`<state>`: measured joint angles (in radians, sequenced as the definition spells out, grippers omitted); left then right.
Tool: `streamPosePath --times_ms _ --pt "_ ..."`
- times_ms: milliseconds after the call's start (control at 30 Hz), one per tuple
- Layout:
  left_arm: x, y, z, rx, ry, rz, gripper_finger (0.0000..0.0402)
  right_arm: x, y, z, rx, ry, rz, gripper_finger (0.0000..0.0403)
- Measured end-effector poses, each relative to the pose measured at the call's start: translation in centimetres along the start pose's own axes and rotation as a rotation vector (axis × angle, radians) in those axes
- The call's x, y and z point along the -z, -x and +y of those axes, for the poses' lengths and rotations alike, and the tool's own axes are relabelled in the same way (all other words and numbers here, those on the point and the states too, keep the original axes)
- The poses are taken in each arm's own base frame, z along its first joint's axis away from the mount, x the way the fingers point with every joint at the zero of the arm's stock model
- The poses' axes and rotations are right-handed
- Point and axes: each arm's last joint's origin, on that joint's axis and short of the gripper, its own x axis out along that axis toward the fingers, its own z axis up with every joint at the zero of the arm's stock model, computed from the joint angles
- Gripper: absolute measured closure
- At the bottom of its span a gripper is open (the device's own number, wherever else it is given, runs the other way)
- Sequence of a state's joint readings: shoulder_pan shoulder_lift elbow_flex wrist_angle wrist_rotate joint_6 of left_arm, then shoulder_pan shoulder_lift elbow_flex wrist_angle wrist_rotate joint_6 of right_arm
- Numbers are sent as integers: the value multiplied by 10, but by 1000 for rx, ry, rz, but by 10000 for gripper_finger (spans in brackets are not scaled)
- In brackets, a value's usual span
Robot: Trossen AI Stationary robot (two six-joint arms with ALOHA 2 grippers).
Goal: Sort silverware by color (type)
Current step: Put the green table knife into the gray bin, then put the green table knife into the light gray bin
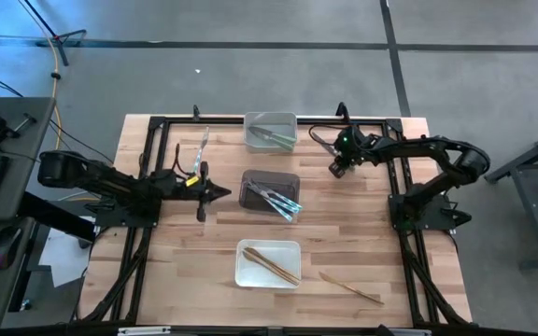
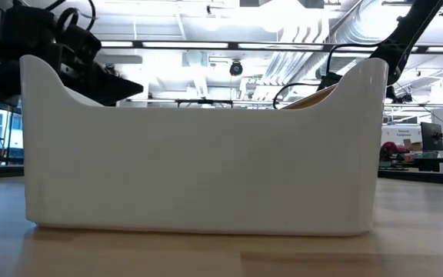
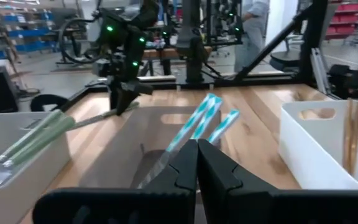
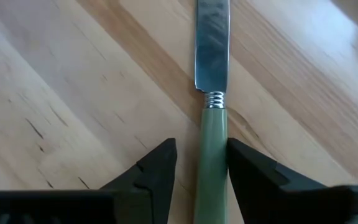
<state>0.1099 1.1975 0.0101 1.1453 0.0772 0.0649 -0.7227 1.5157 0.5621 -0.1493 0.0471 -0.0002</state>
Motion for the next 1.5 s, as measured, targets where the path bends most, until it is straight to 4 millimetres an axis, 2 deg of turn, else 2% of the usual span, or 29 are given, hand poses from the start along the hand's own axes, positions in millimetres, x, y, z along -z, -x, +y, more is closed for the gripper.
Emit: streamPosePath --times_ms 133,367,433,633,800,967,1200,1300,1500 --pt "2 0 6 -33 -3 23 401 1 0 0 0 -23 6 284" --pt "5 1 8 -42 18 47 401 1 -1 3 -2 -39 5 376" --pt "5 1 8 -42 17 48 401 0 0 5 1 -29 8 390" --pt "5 1 8 -41 17 52 401 -14 6 14 7 -55 23 377" --pt "9 1 7 -35 22 86 401 -34 20 23 -5 -99 57 389" --pt "10 1 7 -33 26 104 401 -59 41 39 -17 -107 56 402" --pt "11 1 7 -31 41 110 401 -97 85 60 -42 -77 30 403" --pt "13 1 7 -30 49 126 401 -98 93 64 -12 18 58 400" --pt "15 2 6 -29 56 156 401 -72 85 51 110 176 256 359"
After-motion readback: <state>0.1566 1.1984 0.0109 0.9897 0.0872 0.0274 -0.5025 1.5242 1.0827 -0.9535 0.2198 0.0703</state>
